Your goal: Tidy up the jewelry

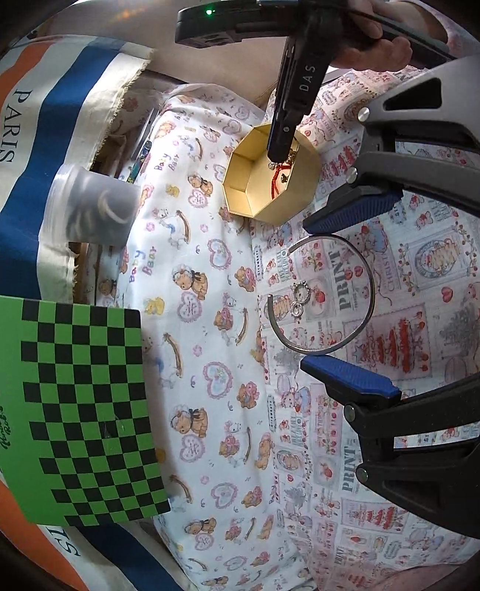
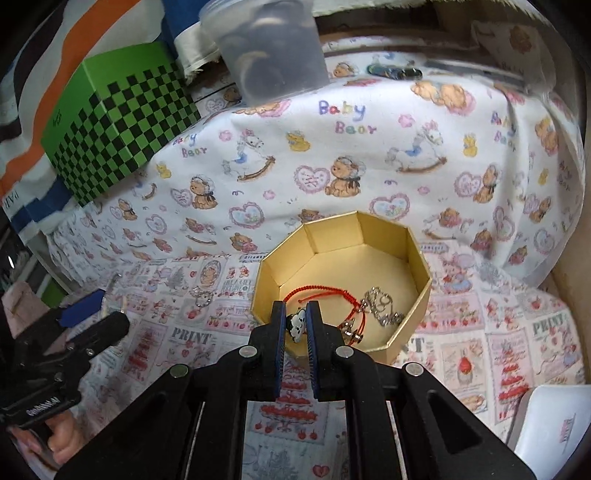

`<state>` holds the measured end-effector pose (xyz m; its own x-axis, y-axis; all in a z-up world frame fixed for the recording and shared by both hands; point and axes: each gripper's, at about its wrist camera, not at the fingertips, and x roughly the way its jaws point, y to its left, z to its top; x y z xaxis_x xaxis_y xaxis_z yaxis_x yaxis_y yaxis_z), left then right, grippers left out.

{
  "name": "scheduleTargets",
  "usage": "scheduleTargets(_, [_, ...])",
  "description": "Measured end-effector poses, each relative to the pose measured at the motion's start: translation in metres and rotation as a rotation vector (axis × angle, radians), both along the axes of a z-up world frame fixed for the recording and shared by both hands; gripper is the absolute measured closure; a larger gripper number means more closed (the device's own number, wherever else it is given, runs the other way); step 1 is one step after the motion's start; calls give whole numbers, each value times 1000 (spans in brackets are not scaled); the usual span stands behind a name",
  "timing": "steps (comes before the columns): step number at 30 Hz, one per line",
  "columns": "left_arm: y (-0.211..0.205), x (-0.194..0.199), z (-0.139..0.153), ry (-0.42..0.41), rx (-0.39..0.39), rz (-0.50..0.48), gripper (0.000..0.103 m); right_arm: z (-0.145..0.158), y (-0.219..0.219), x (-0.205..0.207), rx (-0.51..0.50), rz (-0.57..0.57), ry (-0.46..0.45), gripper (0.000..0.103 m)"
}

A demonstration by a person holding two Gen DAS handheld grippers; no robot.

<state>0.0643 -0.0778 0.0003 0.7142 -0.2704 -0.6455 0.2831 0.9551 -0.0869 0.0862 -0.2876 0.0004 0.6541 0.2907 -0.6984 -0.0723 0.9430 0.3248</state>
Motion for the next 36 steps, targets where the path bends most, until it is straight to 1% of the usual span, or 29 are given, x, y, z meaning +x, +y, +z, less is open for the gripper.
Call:
scheduleTargets(4, [-4, -1, -3, 5, 5, -13, 37, 0, -4, -1, 11, -5, 5, 91])
scheduleTargets(6, [-6, -1, -4, 21, 4, -18, 37, 3, -7, -4, 17, -6, 2, 91])
scheduleTargets(8, [-10, -3, -2, 19, -3, -31, 37, 10, -16, -12, 30, -27, -19, 91])
scheduleTargets(11, [-19, -4, 4, 21, -30, -59, 37, 20, -33, -20, 35, -91, -65, 91])
scheduleTargets(15, [-42, 15, 8, 94, -103, -103, 37, 22, -61, -21, 43, -185, -85, 91])
scheduleTargets(18, [-68, 37, 9, 168, -146, -163, 37, 17, -75, -15, 45, -224, -77, 91])
scheduleTargets(19, [-76, 43, 9, 188, -155, -165, 37, 14, -80, -13, 51, -236, -69, 91])
scheduleTargets(21, [-94, 51, 10, 194, -140, -168, 37, 9, -84, -11, 68, -248, -58, 91])
scheduleTargets(23, [-110, 56, 10, 174, -107, -169, 37, 5, -89, -10, 76, -270, -49, 91])
scheduleTargets(25, [-124, 63, 4, 189, -68, -157, 37, 4, -92, -10, 43, -300, -46, 91])
scheduleTargets(26, [-129, 68, 0, 203, -58, -148, 37, 4, -94, -11, 62, -309, -48, 91])
scheduleTargets(28, [-136, 74, -6, 220, -43, -142, 37, 2, -102, -11, 110, -323, -39, 91])
scheduleTargets(29, [-140, 76, -10, 228, -33, -146, 37, 1, -105, -11, 118, -334, -35, 91])
scheduleTargets(32, [-155, 80, -17, 261, 4, -193, 37, 3, -106, -11, 98, -353, -36, 91])
scheduleTargets(33, [-158, 79, -18, 262, 21, -198, 37, 3, -106, -11, 100, -352, -39, 91])
scheduleTargets(36, [-163, 77, -20, 243, 84, -163, 37, 2, -109, -13, 123, -358, -37, 91])
